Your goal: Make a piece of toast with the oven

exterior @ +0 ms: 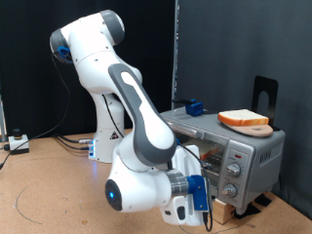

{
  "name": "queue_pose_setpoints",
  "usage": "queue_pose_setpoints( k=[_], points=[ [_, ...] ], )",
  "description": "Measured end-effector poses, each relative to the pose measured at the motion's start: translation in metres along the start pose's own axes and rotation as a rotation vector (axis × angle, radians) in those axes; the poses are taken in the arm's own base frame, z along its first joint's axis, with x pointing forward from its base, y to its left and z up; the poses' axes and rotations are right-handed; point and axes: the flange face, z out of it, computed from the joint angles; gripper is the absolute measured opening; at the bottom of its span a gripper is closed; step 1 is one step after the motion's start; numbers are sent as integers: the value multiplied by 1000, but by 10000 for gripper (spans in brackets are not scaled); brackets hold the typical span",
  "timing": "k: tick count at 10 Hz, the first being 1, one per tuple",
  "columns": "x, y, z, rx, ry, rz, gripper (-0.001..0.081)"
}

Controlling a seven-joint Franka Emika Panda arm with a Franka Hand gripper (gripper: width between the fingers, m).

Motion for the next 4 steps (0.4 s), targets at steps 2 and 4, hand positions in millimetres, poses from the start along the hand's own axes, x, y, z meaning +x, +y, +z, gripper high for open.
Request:
queue_pose_setpoints(
  k=[2,4],
  points=[
    [-8,-1,-32,-51,20,96,760],
    [-19,-5,-61,-72,26,155,806]
  ],
)
